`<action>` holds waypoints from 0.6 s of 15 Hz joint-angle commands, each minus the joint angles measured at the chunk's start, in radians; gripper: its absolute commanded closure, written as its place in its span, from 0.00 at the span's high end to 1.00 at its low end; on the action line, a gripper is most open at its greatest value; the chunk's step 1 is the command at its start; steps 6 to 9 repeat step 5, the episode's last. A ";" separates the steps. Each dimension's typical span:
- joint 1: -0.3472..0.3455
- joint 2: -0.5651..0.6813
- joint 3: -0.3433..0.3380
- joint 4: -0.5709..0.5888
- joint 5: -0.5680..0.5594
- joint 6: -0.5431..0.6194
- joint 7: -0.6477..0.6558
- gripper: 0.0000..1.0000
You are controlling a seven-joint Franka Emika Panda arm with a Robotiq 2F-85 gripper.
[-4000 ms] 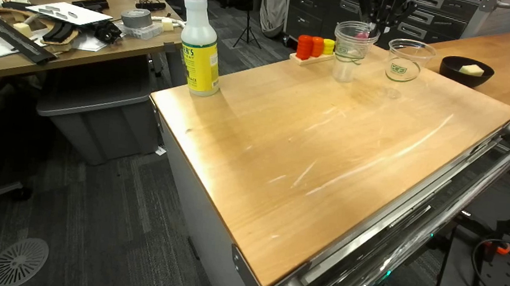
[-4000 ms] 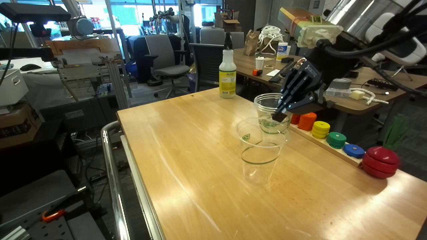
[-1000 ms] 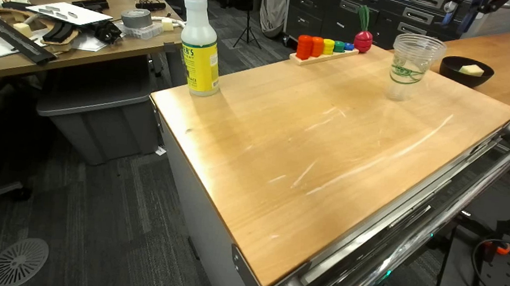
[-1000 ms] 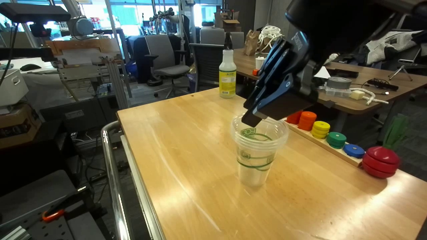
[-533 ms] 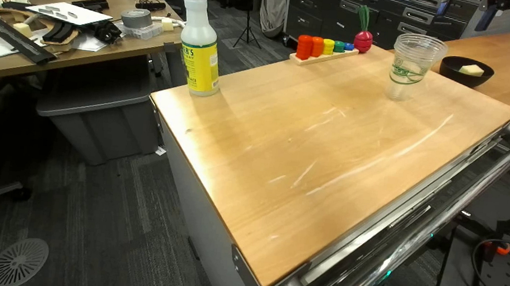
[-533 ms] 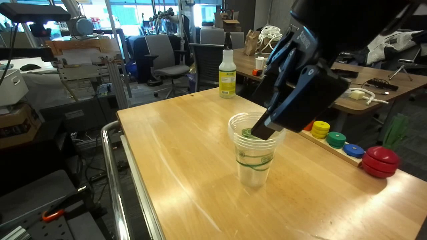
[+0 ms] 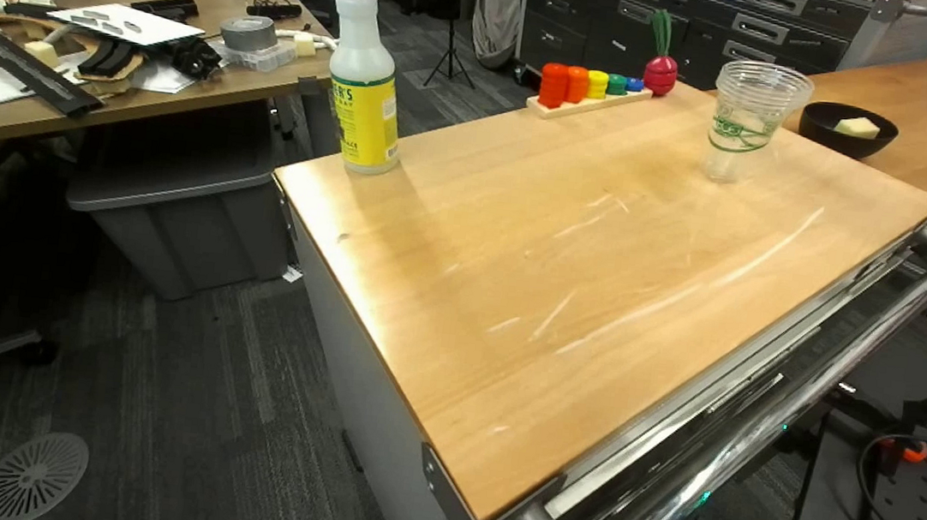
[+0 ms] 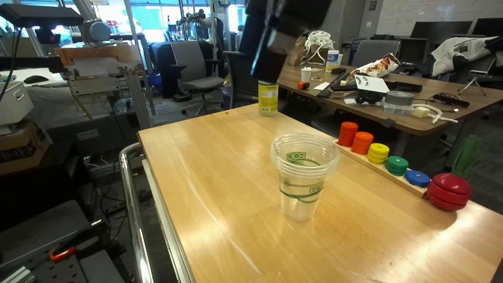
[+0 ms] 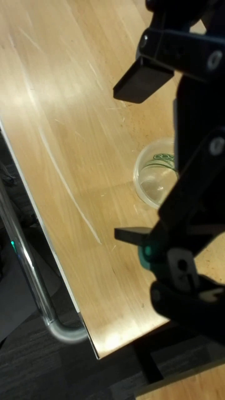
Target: Stack the clear cups together
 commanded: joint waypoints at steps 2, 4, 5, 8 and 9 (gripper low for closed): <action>0.010 -0.057 0.005 -0.029 -0.020 -0.016 -0.034 1.00; 0.010 -0.089 0.004 -0.053 -0.022 -0.018 -0.047 1.00; 0.010 -0.093 0.003 -0.058 -0.022 -0.018 -0.050 1.00; 0.010 -0.093 0.003 -0.058 -0.022 -0.018 -0.050 1.00; 0.010 -0.093 0.003 -0.058 -0.022 -0.018 -0.050 1.00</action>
